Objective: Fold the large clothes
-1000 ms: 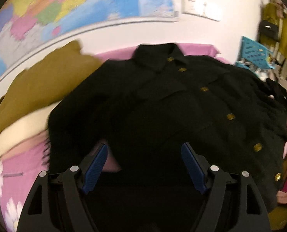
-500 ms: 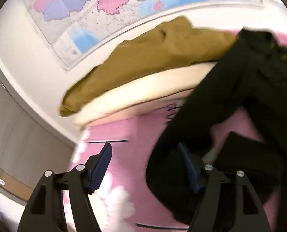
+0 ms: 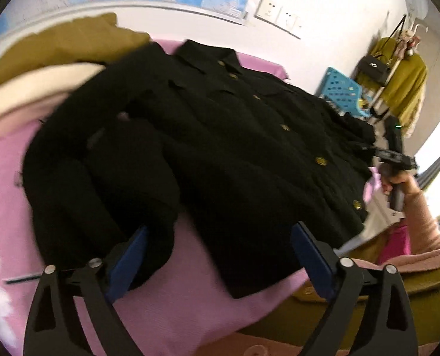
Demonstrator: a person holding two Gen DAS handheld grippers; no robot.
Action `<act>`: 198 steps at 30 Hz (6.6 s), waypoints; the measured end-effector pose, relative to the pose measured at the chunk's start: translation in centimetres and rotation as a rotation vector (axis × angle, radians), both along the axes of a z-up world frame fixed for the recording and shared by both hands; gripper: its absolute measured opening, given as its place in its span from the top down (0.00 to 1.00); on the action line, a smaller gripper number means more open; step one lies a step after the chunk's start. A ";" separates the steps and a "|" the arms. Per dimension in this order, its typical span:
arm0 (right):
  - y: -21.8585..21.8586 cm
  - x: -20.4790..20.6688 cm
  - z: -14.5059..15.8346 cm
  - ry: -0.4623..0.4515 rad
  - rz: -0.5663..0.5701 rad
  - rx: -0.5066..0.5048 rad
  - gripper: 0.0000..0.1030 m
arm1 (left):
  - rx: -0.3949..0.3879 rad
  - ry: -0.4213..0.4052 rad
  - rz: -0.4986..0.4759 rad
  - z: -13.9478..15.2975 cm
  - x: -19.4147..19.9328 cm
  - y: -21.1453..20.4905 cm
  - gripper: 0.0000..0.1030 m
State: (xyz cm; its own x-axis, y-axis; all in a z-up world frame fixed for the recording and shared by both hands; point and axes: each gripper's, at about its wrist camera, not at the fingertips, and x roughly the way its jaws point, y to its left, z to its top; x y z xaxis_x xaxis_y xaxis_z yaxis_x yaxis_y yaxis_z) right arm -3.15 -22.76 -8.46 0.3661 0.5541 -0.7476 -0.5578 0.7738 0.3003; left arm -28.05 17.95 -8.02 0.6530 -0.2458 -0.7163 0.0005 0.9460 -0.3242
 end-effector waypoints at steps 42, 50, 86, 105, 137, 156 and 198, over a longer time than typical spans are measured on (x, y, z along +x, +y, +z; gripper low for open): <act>-2.8 -4.0 9.2 -0.160 -0.078 0.055 0.28 | 0.279 -0.111 0.097 7.2 3.1 0.3 0.31; 9.2 4.6 7.1 -0.144 0.071 -0.041 0.32 | 0.329 -0.030 0.094 5.7 15.1 0.9 0.34; 19.7 24.3 -1.2 -0.118 0.077 -0.368 0.73 | 0.355 0.141 0.095 -0.4 31.8 3.2 0.42; 13.6 24.3 5.2 -0.160 -0.041 -0.181 0.42 | 0.354 0.134 0.101 -0.4 32.2 2.5 0.41; -4.4 5.1 20.4 -0.233 -0.099 0.278 0.87 | 0.167 -0.052 -0.117 4.8 23.5 -4.6 0.28; 21.9 8.8 5.6 0.124 0.283 0.220 0.47 | 0.026 -0.077 -0.139 4.9 19.0 -0.5 0.24; 7.5 20.1 -1.6 0.145 -0.113 0.108 0.94 | 0.535 0.193 -0.161 0.0 27.4 1.6 0.72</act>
State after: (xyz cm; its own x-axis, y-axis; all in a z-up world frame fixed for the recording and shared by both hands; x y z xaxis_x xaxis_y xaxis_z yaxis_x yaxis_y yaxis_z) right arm 16.99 -15.23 -10.02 0.3232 0.5959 -0.7352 -0.4145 0.7875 0.4561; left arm -0.69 19.54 -7.98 0.4826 0.0966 -0.8705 0.1465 0.9710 0.1890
